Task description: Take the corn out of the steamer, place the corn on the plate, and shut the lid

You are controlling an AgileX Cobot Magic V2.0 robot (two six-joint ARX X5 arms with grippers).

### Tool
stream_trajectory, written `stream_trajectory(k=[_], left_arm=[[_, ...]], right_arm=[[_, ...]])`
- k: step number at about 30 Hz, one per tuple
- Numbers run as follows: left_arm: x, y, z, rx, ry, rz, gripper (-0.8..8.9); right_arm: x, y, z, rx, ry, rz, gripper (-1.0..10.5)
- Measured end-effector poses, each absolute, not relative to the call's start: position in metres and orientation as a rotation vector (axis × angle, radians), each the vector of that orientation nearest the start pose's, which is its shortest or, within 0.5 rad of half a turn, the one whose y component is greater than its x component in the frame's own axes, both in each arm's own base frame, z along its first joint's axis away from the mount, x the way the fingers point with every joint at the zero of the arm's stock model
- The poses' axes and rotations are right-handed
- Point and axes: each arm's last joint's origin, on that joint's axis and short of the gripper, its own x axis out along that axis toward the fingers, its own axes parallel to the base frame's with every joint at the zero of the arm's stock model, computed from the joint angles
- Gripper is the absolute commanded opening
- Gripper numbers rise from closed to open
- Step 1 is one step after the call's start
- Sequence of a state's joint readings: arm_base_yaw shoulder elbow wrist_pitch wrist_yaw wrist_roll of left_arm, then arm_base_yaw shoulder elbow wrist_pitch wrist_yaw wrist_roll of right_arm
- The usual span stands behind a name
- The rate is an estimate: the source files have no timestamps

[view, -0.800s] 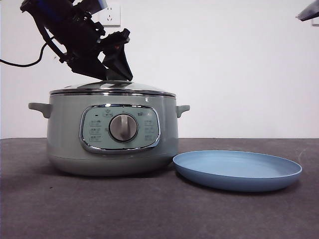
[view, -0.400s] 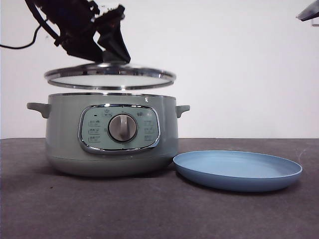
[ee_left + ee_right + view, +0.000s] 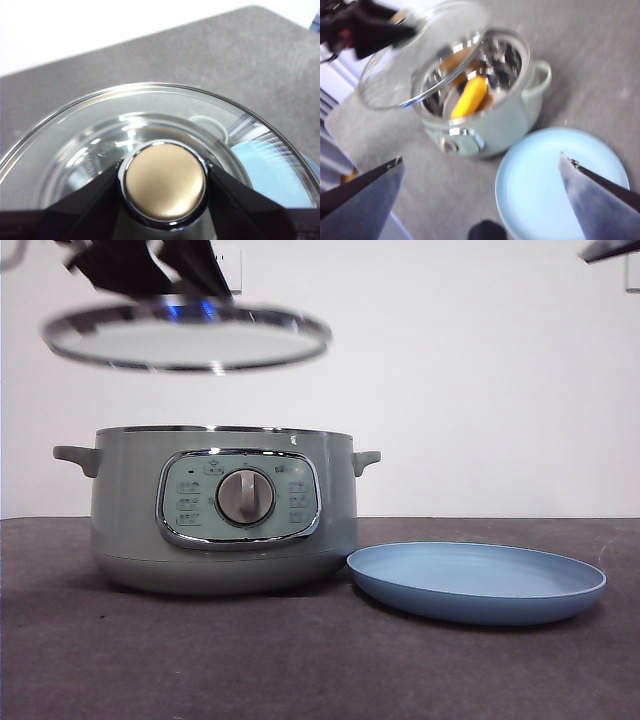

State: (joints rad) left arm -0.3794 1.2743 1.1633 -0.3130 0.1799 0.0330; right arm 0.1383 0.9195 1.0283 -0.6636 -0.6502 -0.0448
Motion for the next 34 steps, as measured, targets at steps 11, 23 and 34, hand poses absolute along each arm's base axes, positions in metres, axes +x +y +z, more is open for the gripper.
stream_trajectory(k=[11, 23, 34], left_arm=[[0.178, -0.069, 0.396, 0.065, 0.325, -0.497, -0.08], [0.134, -0.052, 0.402, 0.076, 0.346, -0.446, -0.08], [0.096, -0.035, 0.402, 0.092, 0.364, -0.371, -0.09]], right_arm=[[0.207, 0.078, 0.349, 0.163, 0.469, 0.836, 6.3], [0.261, 0.173, 0.339, 0.090, 0.520, 0.820, 6.3], [0.318, 0.250, 0.334, 0.020, 0.575, 0.800, 6.3]])
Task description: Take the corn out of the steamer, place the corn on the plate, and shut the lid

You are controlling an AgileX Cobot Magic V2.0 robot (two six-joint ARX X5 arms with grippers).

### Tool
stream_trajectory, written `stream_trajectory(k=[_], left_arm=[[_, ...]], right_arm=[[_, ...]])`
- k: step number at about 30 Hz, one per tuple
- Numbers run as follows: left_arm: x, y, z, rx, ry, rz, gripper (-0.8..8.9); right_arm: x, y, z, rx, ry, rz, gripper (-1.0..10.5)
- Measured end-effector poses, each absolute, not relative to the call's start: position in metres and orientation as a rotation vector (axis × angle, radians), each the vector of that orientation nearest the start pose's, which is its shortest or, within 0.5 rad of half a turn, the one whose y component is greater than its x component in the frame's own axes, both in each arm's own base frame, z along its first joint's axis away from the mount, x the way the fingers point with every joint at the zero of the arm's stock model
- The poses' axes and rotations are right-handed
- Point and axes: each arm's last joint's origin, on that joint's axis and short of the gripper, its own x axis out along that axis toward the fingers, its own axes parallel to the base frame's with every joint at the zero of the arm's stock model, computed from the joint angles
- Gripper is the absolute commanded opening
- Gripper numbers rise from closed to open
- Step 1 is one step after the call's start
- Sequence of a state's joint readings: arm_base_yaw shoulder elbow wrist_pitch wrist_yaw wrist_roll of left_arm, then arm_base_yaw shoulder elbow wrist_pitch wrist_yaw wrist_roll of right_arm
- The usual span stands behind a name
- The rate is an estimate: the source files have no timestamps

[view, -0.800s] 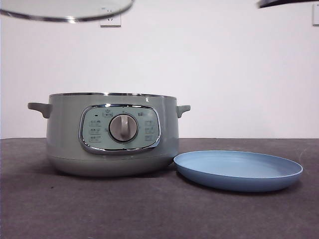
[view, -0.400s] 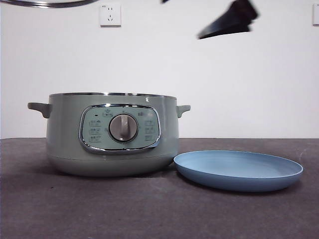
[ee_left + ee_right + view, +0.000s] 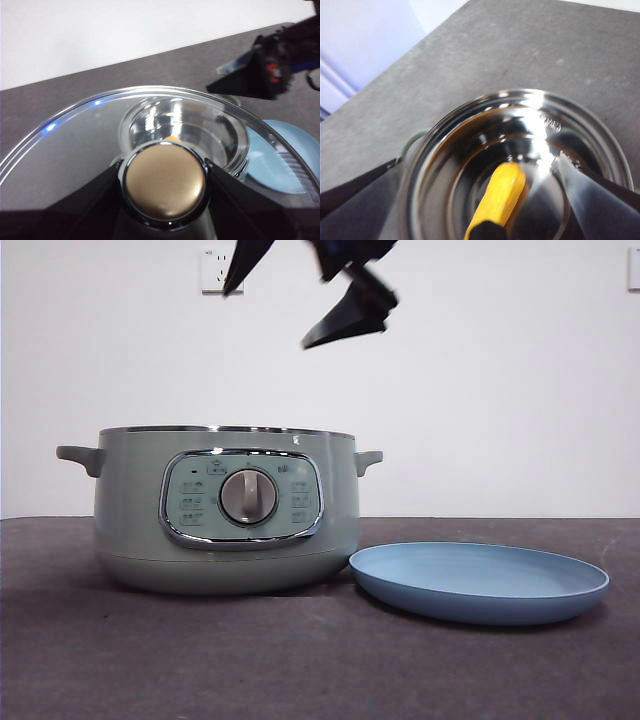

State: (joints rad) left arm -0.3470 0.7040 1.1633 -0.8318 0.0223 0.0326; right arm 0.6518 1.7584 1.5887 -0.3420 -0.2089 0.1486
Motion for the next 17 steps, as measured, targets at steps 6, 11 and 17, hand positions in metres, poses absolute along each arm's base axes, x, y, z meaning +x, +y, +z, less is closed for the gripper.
stream_trajectory(k=[6, 11, 17], left_arm=[[0.085, -0.032, 0.402, 0.091, 0.352, -0.370, -0.08], [0.085, -0.031, 0.401, 0.093, 0.367, -0.370, -0.09], [0.085, -0.031, 0.401, 0.093, 0.369, -0.370, -0.09]], right_arm=[[0.342, 0.279, 0.307, -0.021, 0.611, 0.768, 6.3], [0.350, 0.298, 0.267, -0.071, 0.692, 0.730, 6.3], [0.352, 0.312, 0.242, -0.103, 0.719, 0.713, 6.3]])
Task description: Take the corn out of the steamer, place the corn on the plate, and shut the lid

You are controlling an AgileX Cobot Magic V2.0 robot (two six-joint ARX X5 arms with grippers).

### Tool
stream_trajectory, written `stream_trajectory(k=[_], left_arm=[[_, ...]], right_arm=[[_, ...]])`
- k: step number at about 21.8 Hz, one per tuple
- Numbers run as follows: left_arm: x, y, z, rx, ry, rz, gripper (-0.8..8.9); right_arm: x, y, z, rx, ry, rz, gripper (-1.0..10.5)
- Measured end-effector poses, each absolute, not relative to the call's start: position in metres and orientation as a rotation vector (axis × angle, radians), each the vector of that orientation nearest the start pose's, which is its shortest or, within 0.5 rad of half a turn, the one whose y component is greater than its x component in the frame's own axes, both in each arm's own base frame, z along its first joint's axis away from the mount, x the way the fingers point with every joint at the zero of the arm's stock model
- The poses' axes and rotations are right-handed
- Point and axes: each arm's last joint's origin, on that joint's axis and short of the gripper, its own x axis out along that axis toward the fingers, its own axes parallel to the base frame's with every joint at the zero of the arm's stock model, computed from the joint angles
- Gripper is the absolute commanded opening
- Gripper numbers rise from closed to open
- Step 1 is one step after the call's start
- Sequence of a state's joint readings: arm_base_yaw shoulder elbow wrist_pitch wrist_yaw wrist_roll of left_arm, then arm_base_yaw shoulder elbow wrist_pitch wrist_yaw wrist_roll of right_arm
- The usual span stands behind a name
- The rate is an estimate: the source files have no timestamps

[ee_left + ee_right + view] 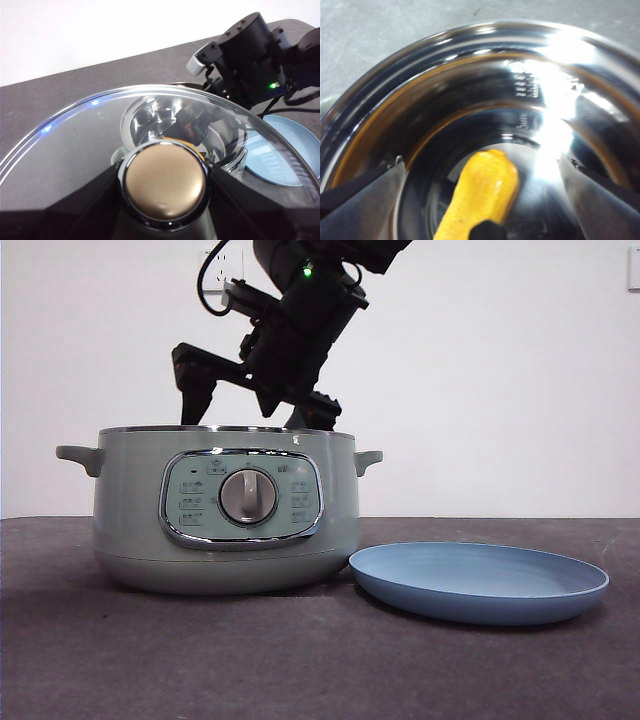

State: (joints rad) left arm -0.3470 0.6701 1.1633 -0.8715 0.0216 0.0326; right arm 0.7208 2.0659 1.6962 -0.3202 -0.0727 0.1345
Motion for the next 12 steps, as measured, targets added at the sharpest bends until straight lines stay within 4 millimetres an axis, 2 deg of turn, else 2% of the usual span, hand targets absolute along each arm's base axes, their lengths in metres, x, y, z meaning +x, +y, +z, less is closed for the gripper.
stream_trajectory(k=[6, 10, 12], left_arm=[[0.084, -0.031, 0.400, 0.095, 0.380, -0.371, -0.09], [0.084, -0.031, 0.400, 0.094, 0.381, -0.375, -0.08], [0.084, -0.031, 0.399, 0.095, 0.387, -0.375, -0.09]], right_arm=[[0.349, 0.321, 0.228, -0.128, 0.737, 0.701, 6.3], [0.349, 0.329, 0.207, -0.158, 0.773, 0.681, 6.3], [0.349, 0.330, 0.203, -0.169, 0.777, 0.665, 6.0]])
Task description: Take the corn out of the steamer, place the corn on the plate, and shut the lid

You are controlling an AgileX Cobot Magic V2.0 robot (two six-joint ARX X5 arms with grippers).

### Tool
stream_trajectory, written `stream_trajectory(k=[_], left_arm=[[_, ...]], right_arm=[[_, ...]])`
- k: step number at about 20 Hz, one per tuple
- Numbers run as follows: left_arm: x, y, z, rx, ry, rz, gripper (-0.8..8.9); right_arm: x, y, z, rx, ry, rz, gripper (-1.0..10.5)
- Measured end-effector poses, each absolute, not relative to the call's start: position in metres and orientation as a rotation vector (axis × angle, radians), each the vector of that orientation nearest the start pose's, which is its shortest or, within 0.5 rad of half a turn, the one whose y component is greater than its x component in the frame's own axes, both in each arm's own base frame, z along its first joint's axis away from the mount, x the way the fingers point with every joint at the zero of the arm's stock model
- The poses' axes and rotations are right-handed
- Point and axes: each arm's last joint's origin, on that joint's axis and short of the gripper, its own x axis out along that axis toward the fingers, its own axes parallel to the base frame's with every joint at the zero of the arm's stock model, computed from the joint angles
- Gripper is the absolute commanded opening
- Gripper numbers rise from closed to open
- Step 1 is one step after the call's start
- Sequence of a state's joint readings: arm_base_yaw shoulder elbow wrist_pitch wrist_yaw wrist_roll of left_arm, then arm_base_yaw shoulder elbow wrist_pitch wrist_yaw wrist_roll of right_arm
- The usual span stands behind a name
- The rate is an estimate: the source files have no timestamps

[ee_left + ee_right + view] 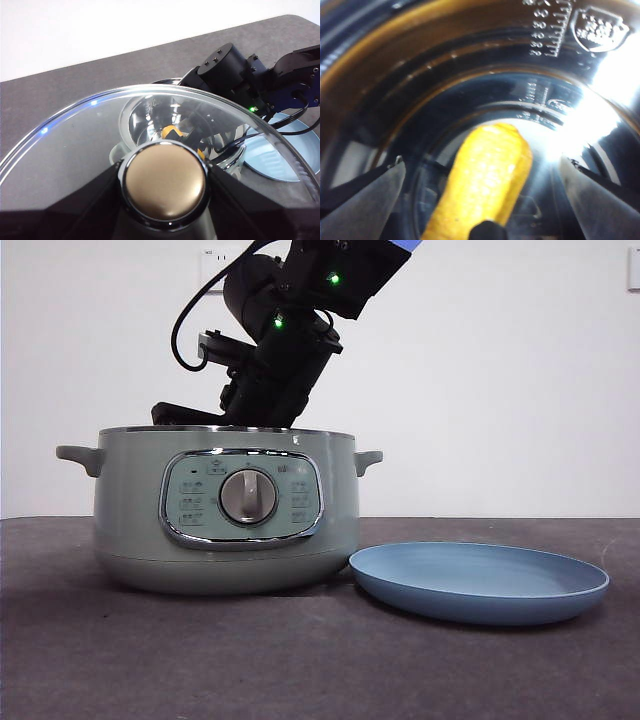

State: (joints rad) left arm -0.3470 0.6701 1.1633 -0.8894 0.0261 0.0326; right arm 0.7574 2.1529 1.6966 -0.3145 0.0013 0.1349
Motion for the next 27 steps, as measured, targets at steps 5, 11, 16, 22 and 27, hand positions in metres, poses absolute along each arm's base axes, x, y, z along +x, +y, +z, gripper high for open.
stream_trajectory(k=[5, 11, 16, 22, 27], left_arm=[[0.083, -0.031, 0.397, 0.098, 0.408, -0.377, -0.09], [0.083, -0.031, 0.397, 0.099, 0.412, -0.377, -0.09], [0.083, -0.031, 0.396, 0.101, 0.426, -0.377, -0.09], [0.083, -0.031, 0.396, 0.101, 0.425, -0.377, -0.09], [0.087, -0.032, 0.399, 0.095, 0.386, -0.377, -0.09]], right_arm=[[0.349, 0.332, 0.203, -0.178, 0.770, 0.646, 2.6], [0.348, 0.332, 0.204, -0.156, 0.776, 0.636, -0.2], [0.349, 0.333, 0.205, -0.143, 0.765, 0.634, -0.2], [0.326, 0.309, 0.300, -0.066, 0.580, 0.665, -0.2], [0.276, 0.237, 0.388, -0.188, 0.528, 0.505, -0.2]])
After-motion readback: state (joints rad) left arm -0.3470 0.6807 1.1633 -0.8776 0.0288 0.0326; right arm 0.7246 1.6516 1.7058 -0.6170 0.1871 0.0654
